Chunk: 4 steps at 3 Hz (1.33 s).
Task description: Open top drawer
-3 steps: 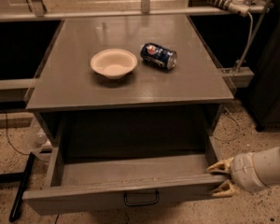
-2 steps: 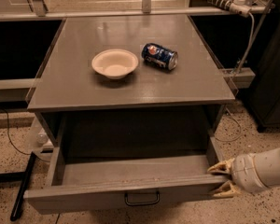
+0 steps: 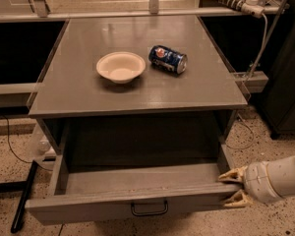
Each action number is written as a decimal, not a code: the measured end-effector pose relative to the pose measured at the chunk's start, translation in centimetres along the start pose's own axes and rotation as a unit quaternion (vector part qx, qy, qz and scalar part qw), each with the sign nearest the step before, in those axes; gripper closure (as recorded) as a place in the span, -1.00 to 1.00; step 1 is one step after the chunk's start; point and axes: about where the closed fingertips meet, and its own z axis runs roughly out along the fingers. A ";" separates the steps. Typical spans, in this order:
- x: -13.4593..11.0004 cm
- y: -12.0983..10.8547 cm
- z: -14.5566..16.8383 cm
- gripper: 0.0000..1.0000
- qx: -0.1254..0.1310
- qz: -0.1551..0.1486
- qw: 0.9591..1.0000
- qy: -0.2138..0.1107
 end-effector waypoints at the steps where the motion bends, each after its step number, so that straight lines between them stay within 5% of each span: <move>1: 0.3 1.4 -0.2 -0.76 -0.008 0.003 1.000 -0.014; 2: 0.1 1.5 -0.3 -0.73 -0.008 0.003 1.000 -0.014; 4: 0.3 2.5 -1.1 0.20 -0.010 0.004 1.000 -0.018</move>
Offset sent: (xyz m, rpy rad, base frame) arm -0.1628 -0.0627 -0.0536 0.1857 0.0476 0.0805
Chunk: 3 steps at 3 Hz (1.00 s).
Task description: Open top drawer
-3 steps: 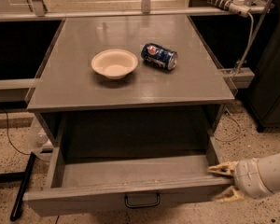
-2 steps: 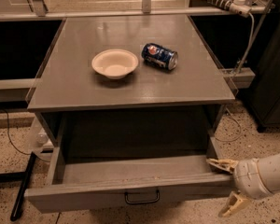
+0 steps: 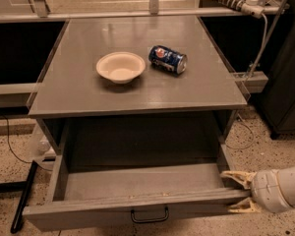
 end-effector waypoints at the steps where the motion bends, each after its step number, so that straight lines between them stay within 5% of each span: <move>1: -0.2 -0.1 -0.3 0.67 0.000 0.000 1.000 0.000; 2: -0.2 0.6 -0.6 1.00 0.000 0.001 1.000 -0.001; 3: -0.3 0.7 -0.6 1.00 0.000 0.001 1.000 -0.001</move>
Offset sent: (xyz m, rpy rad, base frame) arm -0.3181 -0.1374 -0.0893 0.1107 0.0322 -0.0543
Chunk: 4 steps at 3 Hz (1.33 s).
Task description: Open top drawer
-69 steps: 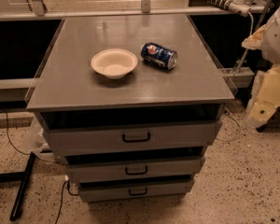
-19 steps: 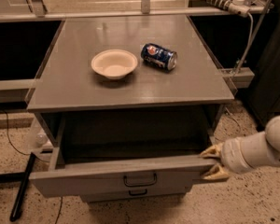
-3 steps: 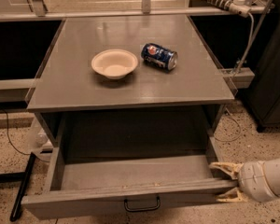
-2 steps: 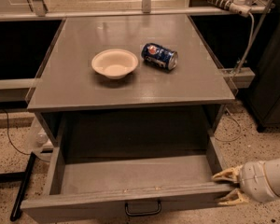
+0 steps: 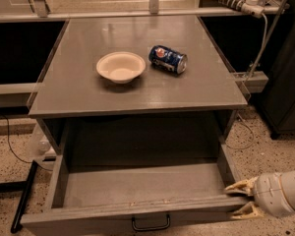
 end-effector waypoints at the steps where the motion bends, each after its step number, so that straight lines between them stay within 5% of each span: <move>1: 0.0 0.9 -0.1 0.69 0.001 0.001 1.000 -0.002; 4: -0.1 1.0 -0.2 -0.67 0.001 0.001 1.000 -0.002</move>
Offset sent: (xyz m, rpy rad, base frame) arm -0.0089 -0.0010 -0.0020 0.0038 -0.0010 -0.0024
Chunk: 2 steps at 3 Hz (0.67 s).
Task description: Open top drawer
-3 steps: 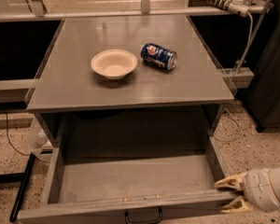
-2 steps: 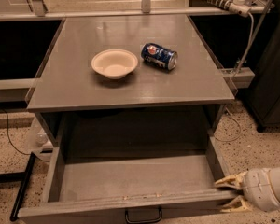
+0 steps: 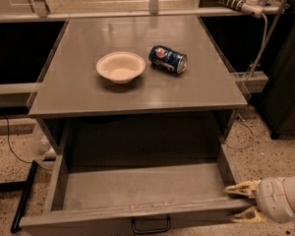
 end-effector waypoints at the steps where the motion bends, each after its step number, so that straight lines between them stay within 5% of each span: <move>1: 0.0 0.0 0.0 -1.00 0.000 0.000 1.000 0.000; 2: 0.0 0.0 0.0 -1.00 0.000 0.000 1.000 0.000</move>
Offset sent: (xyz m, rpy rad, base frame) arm 0.0000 0.0000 0.0000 0.0000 0.0000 0.0000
